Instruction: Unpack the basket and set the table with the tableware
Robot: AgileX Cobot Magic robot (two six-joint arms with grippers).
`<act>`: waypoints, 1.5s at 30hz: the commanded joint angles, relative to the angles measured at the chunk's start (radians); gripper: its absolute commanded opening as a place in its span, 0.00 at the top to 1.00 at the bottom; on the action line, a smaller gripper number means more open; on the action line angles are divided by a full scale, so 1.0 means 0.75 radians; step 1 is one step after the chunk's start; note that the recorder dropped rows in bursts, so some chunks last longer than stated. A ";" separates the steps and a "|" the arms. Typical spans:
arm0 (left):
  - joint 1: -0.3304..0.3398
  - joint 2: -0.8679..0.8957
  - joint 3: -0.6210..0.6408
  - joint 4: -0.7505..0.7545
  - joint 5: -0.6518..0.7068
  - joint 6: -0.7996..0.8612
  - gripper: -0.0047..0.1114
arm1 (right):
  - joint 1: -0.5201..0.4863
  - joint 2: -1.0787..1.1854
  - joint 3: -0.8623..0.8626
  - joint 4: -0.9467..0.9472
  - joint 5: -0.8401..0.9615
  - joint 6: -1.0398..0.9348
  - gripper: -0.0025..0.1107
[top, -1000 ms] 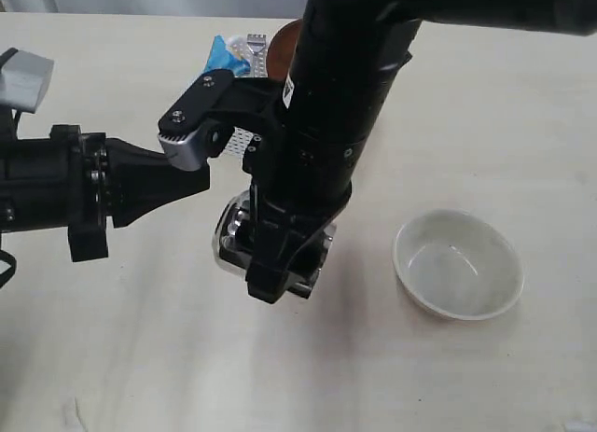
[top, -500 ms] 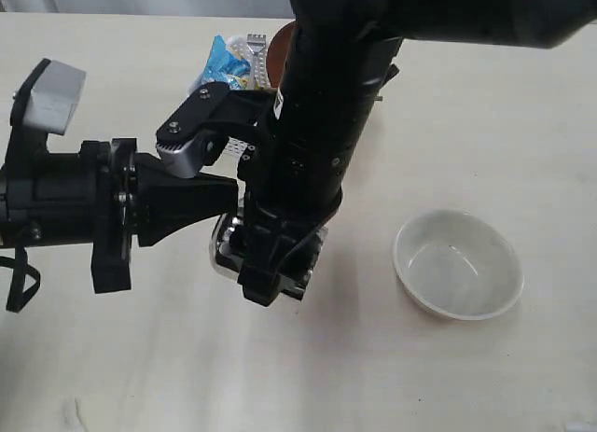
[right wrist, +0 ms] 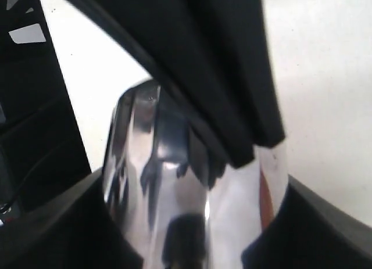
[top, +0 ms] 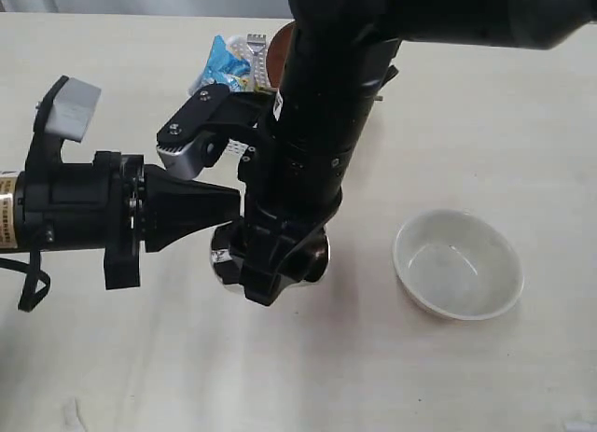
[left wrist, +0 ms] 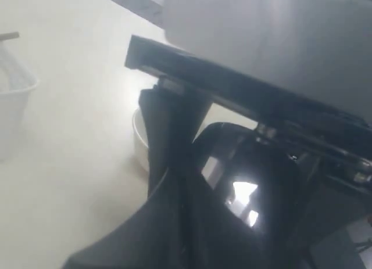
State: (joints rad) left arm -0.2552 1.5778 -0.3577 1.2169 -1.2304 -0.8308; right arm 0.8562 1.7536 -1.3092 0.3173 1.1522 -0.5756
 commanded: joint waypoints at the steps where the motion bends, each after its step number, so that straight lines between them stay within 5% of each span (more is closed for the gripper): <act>1: -0.009 0.006 0.001 0.106 0.086 -0.043 0.96 | 0.000 -0.008 -0.079 0.020 -0.071 0.013 0.98; 42: 0.047 0.004 0.001 -0.061 0.012 0.021 0.96 | -0.003 0.085 -0.127 -0.249 -0.255 0.204 0.98; 45: 0.047 0.007 0.001 -0.021 0.203 0.000 0.96 | -0.006 0.089 -0.130 -0.245 -0.239 0.211 0.98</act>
State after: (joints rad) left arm -0.2132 1.5863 -0.3600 1.1665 -1.1457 -0.8151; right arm 0.8552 1.8236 -1.3939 0.1284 0.9896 -0.4210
